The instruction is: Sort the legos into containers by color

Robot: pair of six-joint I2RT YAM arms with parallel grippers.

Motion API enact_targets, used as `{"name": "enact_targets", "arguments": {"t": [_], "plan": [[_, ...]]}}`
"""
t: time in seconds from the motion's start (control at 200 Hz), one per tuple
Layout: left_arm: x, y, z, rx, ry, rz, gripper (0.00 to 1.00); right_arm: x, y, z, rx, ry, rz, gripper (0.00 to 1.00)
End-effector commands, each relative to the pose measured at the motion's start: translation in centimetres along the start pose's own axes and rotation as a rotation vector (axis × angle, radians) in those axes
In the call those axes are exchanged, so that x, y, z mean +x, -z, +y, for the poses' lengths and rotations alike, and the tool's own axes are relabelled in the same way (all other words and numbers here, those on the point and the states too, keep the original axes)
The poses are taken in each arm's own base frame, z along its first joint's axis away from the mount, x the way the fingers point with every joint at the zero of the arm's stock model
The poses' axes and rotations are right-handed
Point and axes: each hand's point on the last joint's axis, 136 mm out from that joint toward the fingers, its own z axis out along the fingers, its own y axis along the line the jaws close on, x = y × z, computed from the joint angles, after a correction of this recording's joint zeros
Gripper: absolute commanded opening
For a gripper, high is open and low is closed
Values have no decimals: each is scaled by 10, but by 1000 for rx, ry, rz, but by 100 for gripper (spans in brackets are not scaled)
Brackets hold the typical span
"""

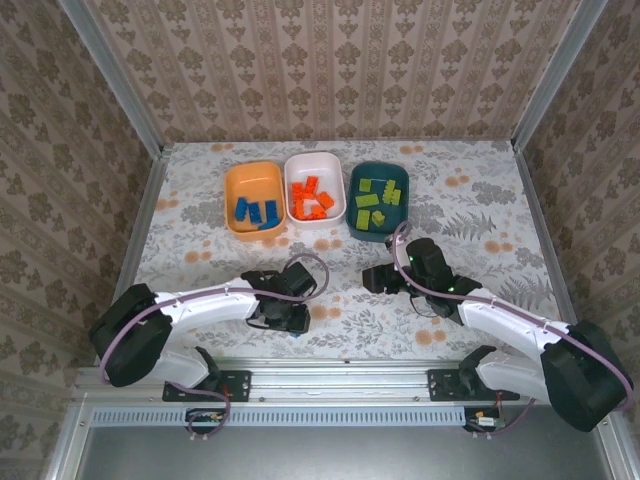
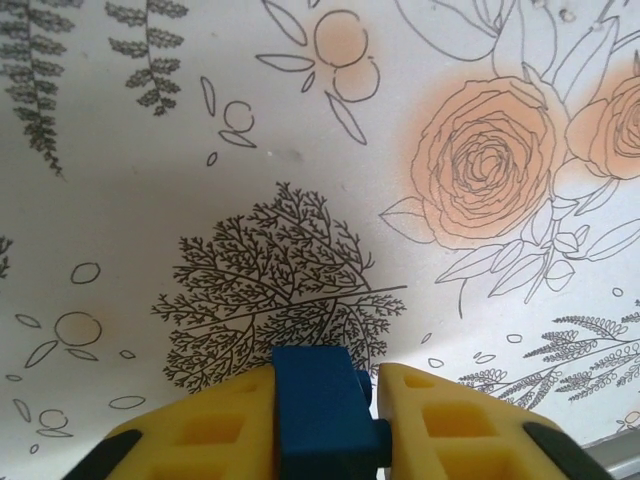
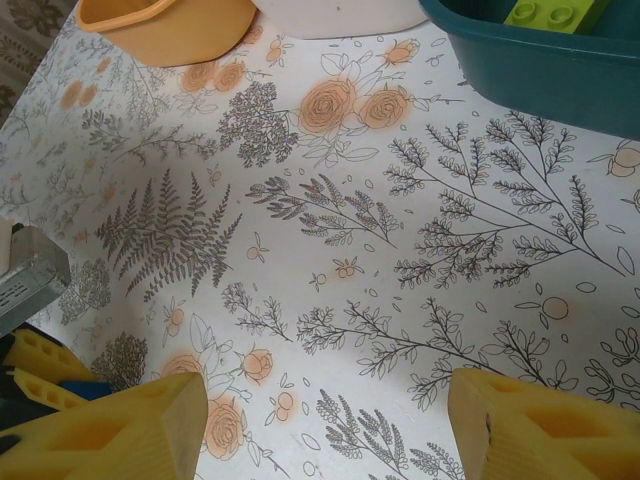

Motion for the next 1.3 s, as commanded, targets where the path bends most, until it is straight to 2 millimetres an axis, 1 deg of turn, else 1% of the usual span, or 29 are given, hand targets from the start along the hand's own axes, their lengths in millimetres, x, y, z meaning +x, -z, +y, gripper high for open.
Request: {"name": "enact_targets", "arguments": {"t": [0.0,0.165,0.24,0.29,0.37,0.46,0.565,0.59,0.655,0.735,0.8,0.835,0.895,0.995,1.13,1.185,1.295], "plan": [[-1,4,-1,-1,-12,-8,24,3,0,-4,20,-12,-5,66],[-9,15,1,25,7,-42,23,2,0,-4,21,-11,-8,66],[-17,26,5,48,24,-69,23,2,-1,-4,21,-11,-7,66],[-25,37,9,73,39,-95,23,1,-2,-4,21,-9,-8,66],[-44,62,14,127,66,-153,23,2,-3,-4,23,-6,-4,67],[-67,97,26,176,99,-228,23,4,-6,-6,26,-8,2,67],[-97,143,45,178,119,-325,24,6,-10,-7,23,-13,4,67],[-107,155,54,168,140,-356,24,7,-12,-8,23,-17,6,67],[-129,179,66,153,156,-413,24,10,-15,-9,21,-21,11,67],[-156,202,77,152,179,-477,24,14,-20,-10,19,-26,25,67],[-179,213,84,169,198,-515,24,16,-23,-11,19,-26,35,67],[-191,216,89,175,212,-528,24,17,-25,-12,19,-25,41,67],[-211,215,96,193,236,-530,24,19,-27,-13,22,-20,51,67],[-244,203,108,230,277,-516,24,23,-30,-14,20,-20,63,67],[-281,174,127,278,337,-480,23,28,-38,-14,8,-29,88,67],[-292,160,133,292,356,-453,23,30,-41,-13,1,-35,96,67],[-312,137,142,289,366,-416,23,30,-44,-10,-4,-37,101,67]]}}
